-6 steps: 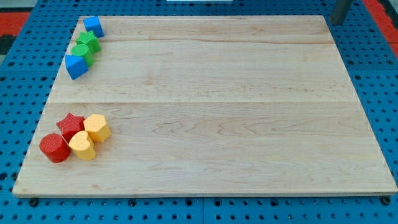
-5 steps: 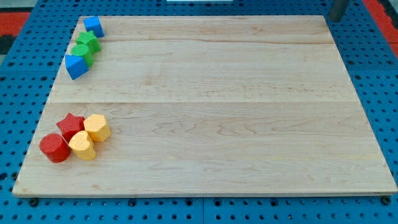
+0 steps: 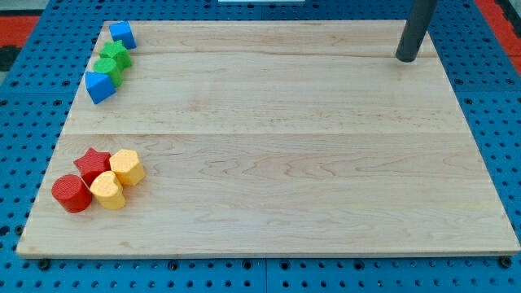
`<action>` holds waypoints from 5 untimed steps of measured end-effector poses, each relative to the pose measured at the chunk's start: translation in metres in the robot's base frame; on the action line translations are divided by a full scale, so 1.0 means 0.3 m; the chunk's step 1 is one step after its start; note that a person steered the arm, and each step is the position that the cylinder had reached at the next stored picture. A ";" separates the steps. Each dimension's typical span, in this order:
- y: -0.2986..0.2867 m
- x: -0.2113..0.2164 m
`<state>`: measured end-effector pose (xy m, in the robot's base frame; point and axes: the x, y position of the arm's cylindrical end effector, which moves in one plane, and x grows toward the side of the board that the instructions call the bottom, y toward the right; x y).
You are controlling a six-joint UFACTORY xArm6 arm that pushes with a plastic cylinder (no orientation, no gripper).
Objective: Move your arm horizontally to the green blocks
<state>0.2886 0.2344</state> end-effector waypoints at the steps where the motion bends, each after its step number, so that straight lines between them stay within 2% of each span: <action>1: -0.004 0.019; 3: -0.018 0.021; 5: -0.114 0.030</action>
